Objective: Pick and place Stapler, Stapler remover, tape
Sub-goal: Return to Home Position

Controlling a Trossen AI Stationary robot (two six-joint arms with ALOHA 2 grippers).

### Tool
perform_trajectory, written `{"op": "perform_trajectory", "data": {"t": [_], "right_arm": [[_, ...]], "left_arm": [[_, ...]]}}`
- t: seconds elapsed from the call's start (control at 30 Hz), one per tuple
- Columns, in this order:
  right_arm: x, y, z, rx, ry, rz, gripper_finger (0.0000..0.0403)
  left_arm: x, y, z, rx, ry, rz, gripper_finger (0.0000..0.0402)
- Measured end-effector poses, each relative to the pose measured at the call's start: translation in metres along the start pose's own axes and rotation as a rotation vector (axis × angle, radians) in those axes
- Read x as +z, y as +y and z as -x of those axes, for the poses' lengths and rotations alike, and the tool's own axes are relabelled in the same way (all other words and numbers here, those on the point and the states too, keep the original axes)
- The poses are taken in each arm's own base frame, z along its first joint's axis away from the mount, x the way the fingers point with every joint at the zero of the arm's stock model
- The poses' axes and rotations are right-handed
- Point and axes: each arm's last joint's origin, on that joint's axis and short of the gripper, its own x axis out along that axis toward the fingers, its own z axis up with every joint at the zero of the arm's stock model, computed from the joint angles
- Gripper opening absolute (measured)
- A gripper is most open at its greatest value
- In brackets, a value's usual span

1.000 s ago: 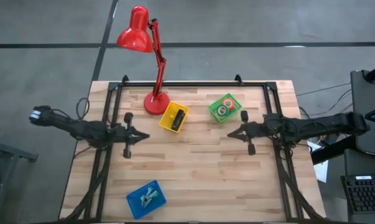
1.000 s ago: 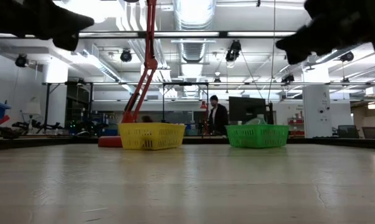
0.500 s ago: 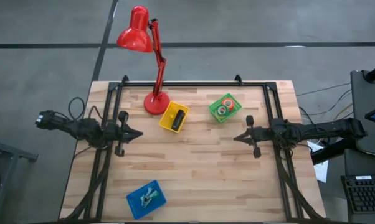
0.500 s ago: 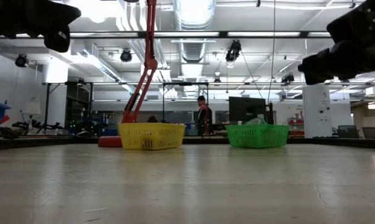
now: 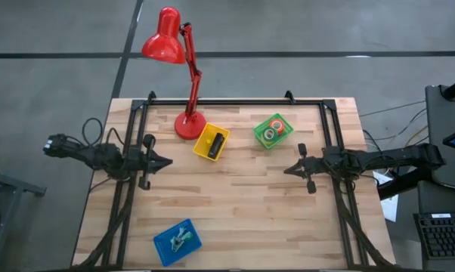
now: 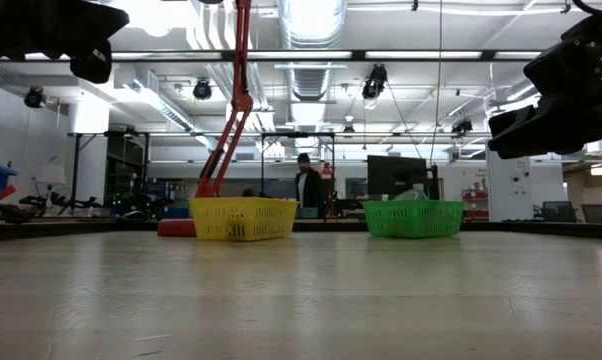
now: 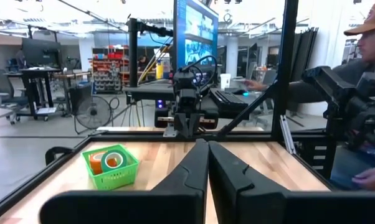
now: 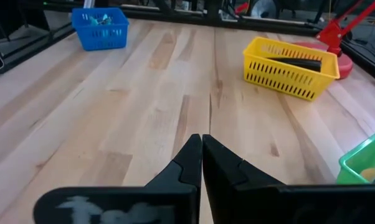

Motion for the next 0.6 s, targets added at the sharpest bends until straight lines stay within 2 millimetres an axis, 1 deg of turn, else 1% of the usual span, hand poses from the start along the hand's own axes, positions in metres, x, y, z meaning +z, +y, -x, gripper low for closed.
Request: {"op": "perform_trajectory", "data": {"t": [0.6], "right_arm": [[0.0002, 0.0000, 0.0000, 0.001, -0.001, 0.000, 0.0009]], "left_arm": [[0.0000, 0.0000, 0.0000, 0.000, 0.000, 0.001, 0.0016]]}}
